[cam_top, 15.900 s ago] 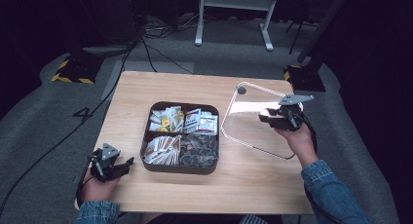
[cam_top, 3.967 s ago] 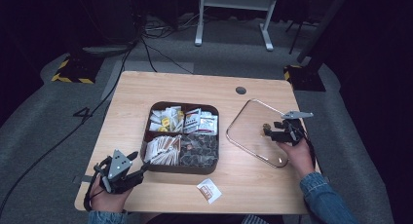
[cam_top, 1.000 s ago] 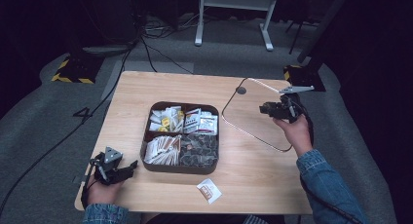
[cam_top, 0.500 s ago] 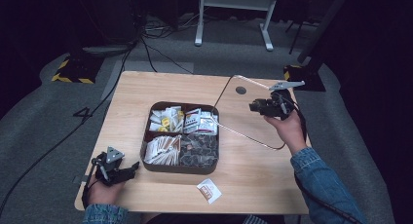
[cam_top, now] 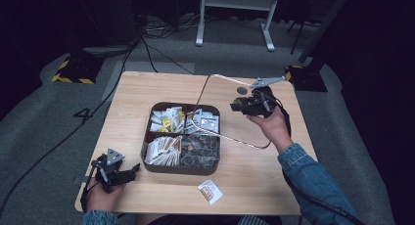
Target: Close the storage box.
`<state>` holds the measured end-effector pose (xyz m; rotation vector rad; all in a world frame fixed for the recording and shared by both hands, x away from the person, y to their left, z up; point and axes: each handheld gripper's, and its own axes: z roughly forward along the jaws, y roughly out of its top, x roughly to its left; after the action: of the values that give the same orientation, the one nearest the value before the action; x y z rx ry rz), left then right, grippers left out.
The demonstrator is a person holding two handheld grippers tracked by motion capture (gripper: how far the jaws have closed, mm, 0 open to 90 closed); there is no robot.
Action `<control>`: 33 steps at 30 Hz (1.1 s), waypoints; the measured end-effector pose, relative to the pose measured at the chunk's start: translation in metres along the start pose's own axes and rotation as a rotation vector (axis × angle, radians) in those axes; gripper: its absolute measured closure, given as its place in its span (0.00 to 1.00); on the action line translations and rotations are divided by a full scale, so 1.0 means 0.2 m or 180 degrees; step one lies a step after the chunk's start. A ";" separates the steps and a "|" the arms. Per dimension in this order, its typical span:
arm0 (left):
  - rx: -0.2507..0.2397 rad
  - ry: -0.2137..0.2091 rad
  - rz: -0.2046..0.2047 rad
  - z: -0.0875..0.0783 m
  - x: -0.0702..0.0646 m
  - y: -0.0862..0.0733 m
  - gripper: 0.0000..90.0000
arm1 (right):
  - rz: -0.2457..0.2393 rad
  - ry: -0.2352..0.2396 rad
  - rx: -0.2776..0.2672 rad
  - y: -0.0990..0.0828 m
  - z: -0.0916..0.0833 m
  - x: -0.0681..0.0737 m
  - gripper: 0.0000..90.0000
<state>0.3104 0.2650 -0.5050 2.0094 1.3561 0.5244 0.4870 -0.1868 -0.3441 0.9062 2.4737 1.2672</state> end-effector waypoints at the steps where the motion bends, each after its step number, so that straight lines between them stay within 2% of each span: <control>1: -0.0001 -0.0002 0.0000 0.00 0.00 0.00 0.28 | -0.0014 0.0022 -0.0005 0.01 0.01 0.01 0.65; 6: 0.0000 0.0000 0.0000 0.00 0.00 0.00 0.28 | -0.0126 0.0197 -0.0016 0.07 0.08 0.11 0.65; 7: 0.0000 0.0000 0.0000 0.00 0.00 0.00 0.28 | -0.0126 0.0197 -0.0016 0.07 0.08 0.11 0.65; 16: 0.0004 0.0009 -0.0020 0.01 0.00 0.01 0.27 | -0.0281 0.0398 0.0060 0.13 0.20 0.28 0.65; 22: 0.0011 0.0019 -0.0016 0.02 0.01 0.03 0.26 | -0.0361 0.0497 0.0121 0.14 0.28 0.36 0.65; 33: 0.0014 0.0015 -0.0018 0.02 0.01 0.03 0.26 | -0.0432 0.0649 0.0207 0.12 0.41 0.44 0.65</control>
<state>0.3174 0.2632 -0.5049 2.0086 1.3664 0.5246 0.4647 -0.0679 -0.3678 0.6380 2.6945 1.2983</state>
